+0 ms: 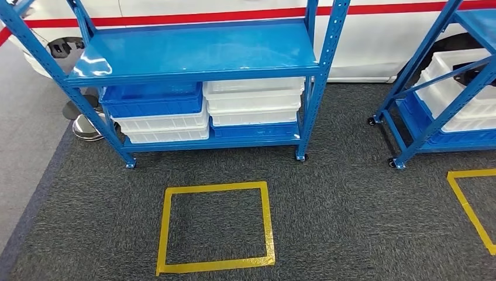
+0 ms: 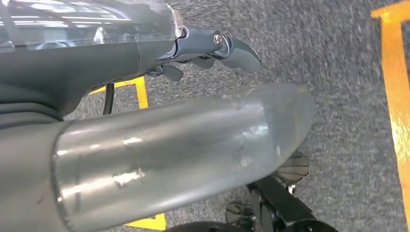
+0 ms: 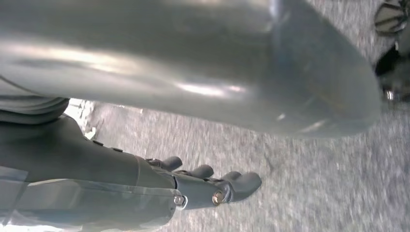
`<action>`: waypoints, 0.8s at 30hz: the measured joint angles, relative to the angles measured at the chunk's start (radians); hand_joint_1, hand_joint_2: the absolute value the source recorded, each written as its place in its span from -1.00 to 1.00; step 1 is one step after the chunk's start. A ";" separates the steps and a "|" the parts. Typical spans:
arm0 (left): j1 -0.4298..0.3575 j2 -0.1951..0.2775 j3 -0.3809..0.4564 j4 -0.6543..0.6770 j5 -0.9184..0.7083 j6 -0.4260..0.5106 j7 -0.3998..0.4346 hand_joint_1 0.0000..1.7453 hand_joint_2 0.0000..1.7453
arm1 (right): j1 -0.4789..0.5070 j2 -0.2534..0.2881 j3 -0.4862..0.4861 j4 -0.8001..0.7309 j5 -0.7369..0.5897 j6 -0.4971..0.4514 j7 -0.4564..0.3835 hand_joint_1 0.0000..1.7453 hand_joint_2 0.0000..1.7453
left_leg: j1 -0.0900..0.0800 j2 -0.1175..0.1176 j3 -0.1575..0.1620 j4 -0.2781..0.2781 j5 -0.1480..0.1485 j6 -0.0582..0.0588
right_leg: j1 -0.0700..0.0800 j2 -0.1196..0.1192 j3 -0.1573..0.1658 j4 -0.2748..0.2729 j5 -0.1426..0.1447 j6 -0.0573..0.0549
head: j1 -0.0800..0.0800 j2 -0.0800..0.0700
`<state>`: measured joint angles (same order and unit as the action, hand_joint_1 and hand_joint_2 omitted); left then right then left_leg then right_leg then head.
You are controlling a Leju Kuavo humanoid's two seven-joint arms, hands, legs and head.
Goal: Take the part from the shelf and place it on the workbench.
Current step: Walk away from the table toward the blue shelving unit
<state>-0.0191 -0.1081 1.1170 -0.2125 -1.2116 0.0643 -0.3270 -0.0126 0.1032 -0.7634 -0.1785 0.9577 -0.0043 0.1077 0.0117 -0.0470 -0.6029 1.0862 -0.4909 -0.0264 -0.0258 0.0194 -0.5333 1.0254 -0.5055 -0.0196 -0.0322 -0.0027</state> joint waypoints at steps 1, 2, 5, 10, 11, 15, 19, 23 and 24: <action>-0.002 0.000 0.000 0.000 0.000 0.002 -0.003 -1.00 -1.00 | 0.002 -0.003 -0.001 0.000 0.000 0.000 0.000 -1.00 -1.00 | -0.001 0.026 -0.026 0.056 -0.030 -0.003 | 0.003 -0.015 0.001 -0.001 -0.001 -0.004 | 0.000 0.000; -0.004 0.000 0.000 0.000 0.000 0.003 -0.005 -1.00 -1.00 | 0.004 -0.006 -0.001 0.000 0.001 0.000 0.000 -1.00 -1.00 | 0.000 0.036 -0.057 0.122 -0.061 -0.005 | 0.005 -0.030 0.001 -0.001 -0.002 -0.007 | 0.000 0.000; -0.003 0.000 0.001 0.000 0.000 0.000 -0.008 -1.00 -1.00 | 0.006 -0.014 -0.004 0.001 0.002 -0.001 0.000 -1.00 -1.00 | 0.001 0.040 -0.088 0.199 -0.070 -0.005 | 0.010 -0.062 0.004 0.000 -0.008 -0.009 | 0.000 0.000; -0.001 0.002 0.004 0.000 0.006 -0.012 -0.015 -1.00 -1.00 | -0.001 -0.015 -0.011 0.001 0.001 -0.017 -0.007 -1.00 -1.00 | -0.014 0.059 0.052 -0.061 0.017 0.031 | 0.014 -0.084 0.021 -0.006 -0.017 0.006 | 0.000 0.000; -0.001 0.002 0.005 0.000 0.006 -0.012 -0.016 -1.00 -1.00 | -0.002 -0.015 -0.012 0.001 0.000 -0.017 -0.008 -1.00 -1.00 | -0.017 0.060 0.056 -0.071 0.012 0.038 | 0.014 -0.086 0.024 -0.005 -0.012 0.013 | 0.000 0.000; 0.005 0.002 0.008 0.000 0.008 -0.012 -0.017 -1.00 -1.00 | -0.003 -0.014 -0.016 0.001 0.000 -0.018 -0.012 -1.00 -1.00 | -0.009 0.050 0.087 -0.099 0.020 0.059 | 0.009 -0.058 0.014 0.046 -0.024 0.030 | 0.000 0.000; 0.002 0.002 0.010 0.000 0.008 -0.012 -0.017 -1.00 -1.00 | 0.000 -0.003 -0.017 0.001 0.000 -0.018 -0.012 -1.00 -1.00 | -0.009 0.042 0.102 -0.101 0.013 0.065 | 0.004 -0.025 -0.117 0.244 -0.105 0.044 | 0.000 0.000; 0.004 0.001 0.010 0.000 0.007 -0.017 -0.017 -1.00 -1.00 | 0.008 0.002 -0.018 0.001 0.000 -0.017 -0.012 -1.00 -1.00 | -0.007 0.028 0.134 -0.098 -0.014 0.050 | -0.001 -0.022 -0.093 0.102 0.030 0.048 | 0.000 0.000; 0.004 0.001 0.010 0.000 0.006 -0.020 -0.017 -1.00 -1.00 | 0.010 0.002 -0.019 0.001 0.000 -0.017 -0.012 -1.00 -1.00 | -0.008 0.026 0.138 -0.096 -0.022 0.044 | 0.001 -0.021 -0.079 0.053 0.046 0.043 | 0.001 0.000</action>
<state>-0.0151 -0.1071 1.1275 -0.2129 -1.2056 0.0446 -0.3444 -0.0027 0.1057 -0.7822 -0.1773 0.9579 -0.0215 0.0957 0.0041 -0.0214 -0.4646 0.9904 -0.5125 0.0175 -0.0249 -0.0016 -0.6127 1.0783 -0.4592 0.0234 -0.0317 -0.0027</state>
